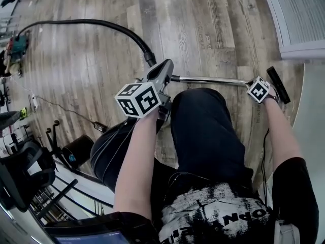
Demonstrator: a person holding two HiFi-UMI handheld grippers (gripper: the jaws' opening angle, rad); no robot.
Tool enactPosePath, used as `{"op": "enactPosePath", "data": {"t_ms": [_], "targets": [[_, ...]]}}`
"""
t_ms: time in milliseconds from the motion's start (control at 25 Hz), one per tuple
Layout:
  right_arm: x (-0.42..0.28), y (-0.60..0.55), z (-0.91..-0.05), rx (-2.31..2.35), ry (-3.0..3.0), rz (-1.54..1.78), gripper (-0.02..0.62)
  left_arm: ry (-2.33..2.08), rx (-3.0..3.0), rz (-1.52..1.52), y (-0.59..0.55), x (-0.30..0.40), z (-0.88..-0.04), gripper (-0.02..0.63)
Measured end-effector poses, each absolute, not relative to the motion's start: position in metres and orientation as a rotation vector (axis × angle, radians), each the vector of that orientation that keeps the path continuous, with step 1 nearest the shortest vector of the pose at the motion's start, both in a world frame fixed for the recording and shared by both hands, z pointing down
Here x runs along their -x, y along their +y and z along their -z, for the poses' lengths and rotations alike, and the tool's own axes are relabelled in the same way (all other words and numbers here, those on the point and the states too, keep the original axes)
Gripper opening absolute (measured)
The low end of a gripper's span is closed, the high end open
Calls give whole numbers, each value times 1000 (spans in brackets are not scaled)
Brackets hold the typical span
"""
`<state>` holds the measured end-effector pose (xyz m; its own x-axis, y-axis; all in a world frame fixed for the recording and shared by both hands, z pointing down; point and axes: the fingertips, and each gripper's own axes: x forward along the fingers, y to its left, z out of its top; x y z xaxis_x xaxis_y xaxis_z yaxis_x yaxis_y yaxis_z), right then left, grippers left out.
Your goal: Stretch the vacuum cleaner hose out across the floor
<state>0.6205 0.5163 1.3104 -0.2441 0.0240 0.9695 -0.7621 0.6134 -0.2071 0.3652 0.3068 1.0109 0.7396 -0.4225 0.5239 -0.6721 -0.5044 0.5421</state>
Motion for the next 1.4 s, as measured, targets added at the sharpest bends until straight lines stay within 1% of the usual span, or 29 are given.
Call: {"op": "enactPosePath", "data": {"t_ms": [40, 240, 360, 480, 600, 680, 800, 960, 1280, 1400], "targets": [[-617, 518, -1310, -621, -1672, -846, 6, -818, -2177, -426, 307, -365, -1013, -2], [-592, 526, -1310, -596, -1713, -953, 6, -782, -2193, -405, 300, -360, -1017, -2], [-588, 516, -1312, -608, -1690, -908, 5, -756, -2228, -426, 291, -348, -1019, 0], [-573, 506, -1311, -618, -1673, -952, 5, -761, -2243, -418, 268, -331, -1023, 0], [-568, 476, -1293, -666, -1636, -929, 6, -765, -2251, -392, 228, -325, -1022, 0], [-559, 456, -1263, -704, -1635, -932, 6, -748, -2261, -353, 205, -329, -1008, 0], [-539, 415, -1186, -811, -1683, -969, 6, -694, -2309, -345, 184, -332, -973, 0], [-494, 352, -1054, -912, -1846, -966, 6, -678, -2368, -386, 167, -309, -900, 0], [-400, 239, -741, -1066, -2201, -870, 6, -692, -2354, -310, 166, -234, -694, 0], [-369, 202, -644, -1104, -2301, -793, 6, -683, -2408, -283, 148, -212, -611, 0]]}}
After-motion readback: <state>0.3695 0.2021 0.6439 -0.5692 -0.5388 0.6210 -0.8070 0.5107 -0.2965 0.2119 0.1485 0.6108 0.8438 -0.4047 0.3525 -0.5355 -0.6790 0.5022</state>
